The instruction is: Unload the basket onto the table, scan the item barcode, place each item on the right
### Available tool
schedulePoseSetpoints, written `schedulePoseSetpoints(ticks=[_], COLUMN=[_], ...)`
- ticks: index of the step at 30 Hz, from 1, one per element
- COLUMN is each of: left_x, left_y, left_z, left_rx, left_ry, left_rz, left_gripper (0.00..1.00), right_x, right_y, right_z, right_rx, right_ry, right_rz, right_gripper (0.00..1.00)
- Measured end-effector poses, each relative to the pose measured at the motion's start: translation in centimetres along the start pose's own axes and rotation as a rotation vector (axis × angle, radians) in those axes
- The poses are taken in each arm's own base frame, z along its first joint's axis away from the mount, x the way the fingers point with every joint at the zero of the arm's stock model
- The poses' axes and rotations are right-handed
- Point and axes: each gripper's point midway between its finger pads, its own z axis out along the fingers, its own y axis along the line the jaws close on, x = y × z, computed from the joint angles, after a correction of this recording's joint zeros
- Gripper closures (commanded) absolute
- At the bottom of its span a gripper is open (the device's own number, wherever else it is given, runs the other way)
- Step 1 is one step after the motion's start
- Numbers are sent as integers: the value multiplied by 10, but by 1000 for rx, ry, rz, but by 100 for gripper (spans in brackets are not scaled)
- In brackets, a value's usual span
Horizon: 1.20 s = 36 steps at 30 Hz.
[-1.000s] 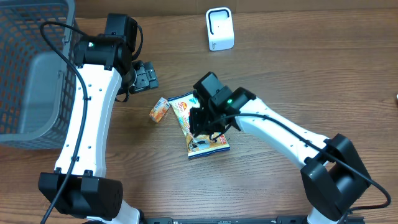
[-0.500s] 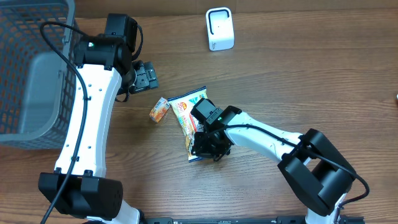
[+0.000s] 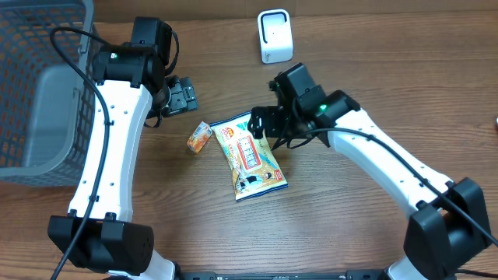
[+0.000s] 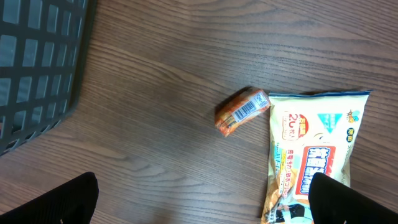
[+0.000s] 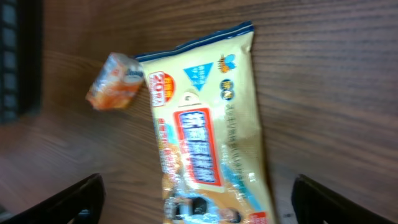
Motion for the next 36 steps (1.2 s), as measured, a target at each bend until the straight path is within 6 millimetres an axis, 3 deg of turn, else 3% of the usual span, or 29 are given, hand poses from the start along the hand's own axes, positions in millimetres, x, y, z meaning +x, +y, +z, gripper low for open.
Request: schedulePoseSetpoints(ticks=[16, 25, 30, 36], left_x=[0, 0, 0, 0], left_y=[0, 0, 0, 0], left_z=[0, 0, 0, 0], left_rx=[0, 0, 0, 0], left_ry=[0, 0, 0, 0], left_rz=[0, 0, 0, 0], left_gripper=[0, 0, 0, 0], right_x=[44, 50, 63, 66], right_y=[-21, -10, 10, 5], right_z=[98, 108, 120, 125], right_rx=[-22, -28, -44, -2], right_ry=[248, 259, 283, 282], right_rz=[20, 85, 112, 169], right_gripper=[0, 4, 31, 71])
